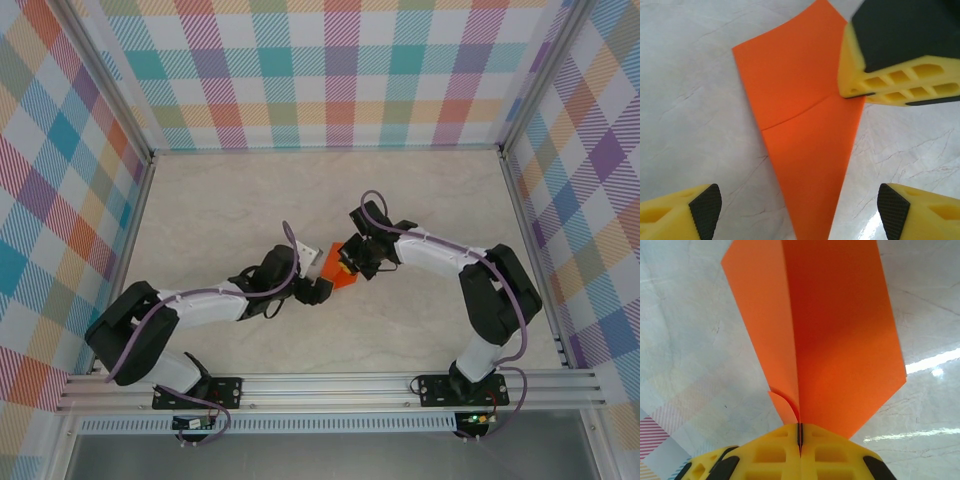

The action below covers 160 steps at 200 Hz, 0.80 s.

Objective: Fold a paper plane with a square sheet of paper (pick it up from the middle)
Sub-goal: Fourth fold the wing at the center of the table.

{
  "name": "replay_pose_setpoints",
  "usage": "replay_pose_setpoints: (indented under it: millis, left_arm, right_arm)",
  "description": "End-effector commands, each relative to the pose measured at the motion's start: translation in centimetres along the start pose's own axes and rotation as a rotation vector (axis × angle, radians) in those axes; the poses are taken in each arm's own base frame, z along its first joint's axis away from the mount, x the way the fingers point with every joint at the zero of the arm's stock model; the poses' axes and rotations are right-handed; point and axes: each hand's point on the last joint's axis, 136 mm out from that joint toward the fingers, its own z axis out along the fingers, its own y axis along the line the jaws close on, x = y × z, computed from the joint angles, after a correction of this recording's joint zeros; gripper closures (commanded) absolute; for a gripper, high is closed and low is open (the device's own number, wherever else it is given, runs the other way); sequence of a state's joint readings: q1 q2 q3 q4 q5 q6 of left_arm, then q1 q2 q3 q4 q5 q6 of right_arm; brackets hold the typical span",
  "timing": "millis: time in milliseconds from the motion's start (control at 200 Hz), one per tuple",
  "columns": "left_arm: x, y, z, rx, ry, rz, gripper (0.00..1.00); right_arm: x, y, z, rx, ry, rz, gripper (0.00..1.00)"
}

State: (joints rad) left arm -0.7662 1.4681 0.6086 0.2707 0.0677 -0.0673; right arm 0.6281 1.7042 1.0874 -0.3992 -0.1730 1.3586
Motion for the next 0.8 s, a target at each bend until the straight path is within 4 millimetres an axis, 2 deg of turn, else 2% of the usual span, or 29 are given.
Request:
replay_pose_setpoints:
  millis: [0,105,325,575,710,795]
  left_arm:
    - [-1.3,-1.0,0.8,0.008,-0.083,0.143,0.20]
    - [-1.2,-1.1,1.4,-0.003,-0.098,0.208,0.26]
    - [0.1,-1.2,2.1,0.010,-0.074,0.315,0.45]
    - [1.3,-1.6,2.4,0.051,-0.043,0.342,0.53]
    - [1.3,-2.0,2.5,0.070,-0.038,0.347,0.57]
    - [1.6,-1.9,2.7,0.071,-0.027,0.348,0.63]
  right_arm:
    - [0.6,-1.1,0.5,0.044,0.056,0.067,0.97]
    - [0.9,-1.0,0.5,0.044,0.074,0.078,0.97]
    - [0.8,-0.9,0.3,0.045,0.094,0.093,0.96]
    - [0.7,-0.7,0.3,0.040,0.107,0.096,0.95]
    - [0.8,-0.8,0.4,0.045,0.114,0.098,0.93]
    - [0.9,-0.7,0.5,0.045,0.123,0.099,0.92]
